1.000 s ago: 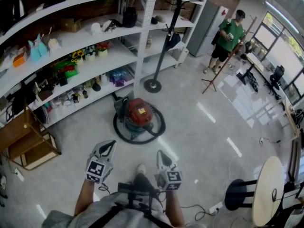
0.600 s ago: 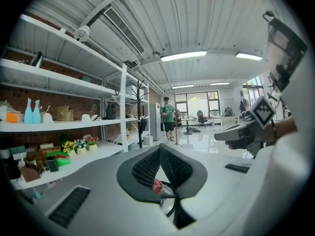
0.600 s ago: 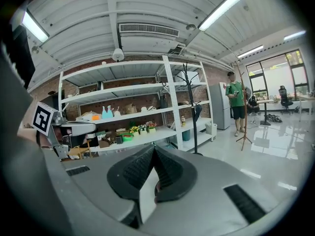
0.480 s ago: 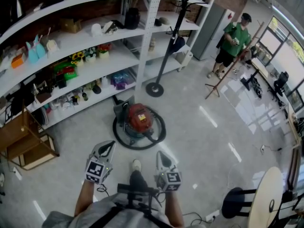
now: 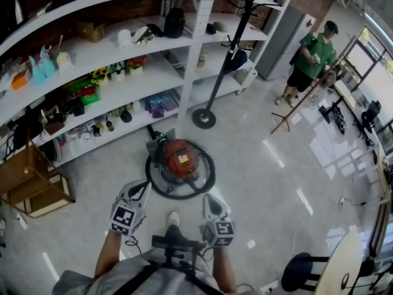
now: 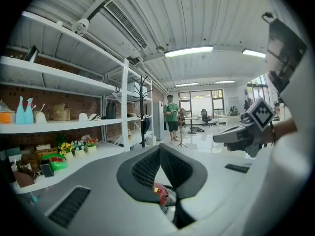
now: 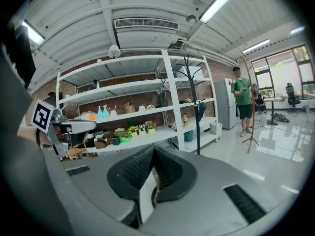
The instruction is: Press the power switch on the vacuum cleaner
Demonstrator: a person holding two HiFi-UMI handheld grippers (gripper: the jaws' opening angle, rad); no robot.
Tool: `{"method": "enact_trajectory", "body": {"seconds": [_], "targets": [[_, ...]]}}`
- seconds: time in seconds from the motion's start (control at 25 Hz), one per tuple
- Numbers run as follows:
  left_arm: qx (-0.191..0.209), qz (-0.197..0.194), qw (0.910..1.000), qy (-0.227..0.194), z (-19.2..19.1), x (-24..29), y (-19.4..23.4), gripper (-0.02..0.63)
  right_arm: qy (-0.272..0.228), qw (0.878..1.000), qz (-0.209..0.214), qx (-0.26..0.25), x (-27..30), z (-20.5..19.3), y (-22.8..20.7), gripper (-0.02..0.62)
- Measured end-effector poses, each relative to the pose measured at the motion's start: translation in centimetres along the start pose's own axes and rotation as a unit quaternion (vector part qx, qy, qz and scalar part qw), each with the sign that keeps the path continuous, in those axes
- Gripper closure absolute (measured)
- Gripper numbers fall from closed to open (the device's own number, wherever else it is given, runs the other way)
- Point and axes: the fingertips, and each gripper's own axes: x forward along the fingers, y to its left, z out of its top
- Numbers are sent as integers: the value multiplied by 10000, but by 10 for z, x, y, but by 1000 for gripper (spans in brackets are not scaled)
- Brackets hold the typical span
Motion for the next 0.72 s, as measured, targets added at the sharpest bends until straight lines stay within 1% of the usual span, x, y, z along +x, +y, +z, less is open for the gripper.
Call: {"method": "enact_trajectory", "body": {"seconds": [0.08, 0.36, 0.72], "targets": [[55, -26, 10000, 59, 0, 14, 4, 598, -4, 10000, 13, 23, 10, 5, -7, 583], [-66, -127, 9998, 140, 7, 63, 4, 598, 74, 9998, 99, 131, 42, 15, -38, 583], [-93, 91, 9997, 224, 19, 109, 20, 598, 137, 9993, 326, 140, 85, 31, -68, 583]]}}
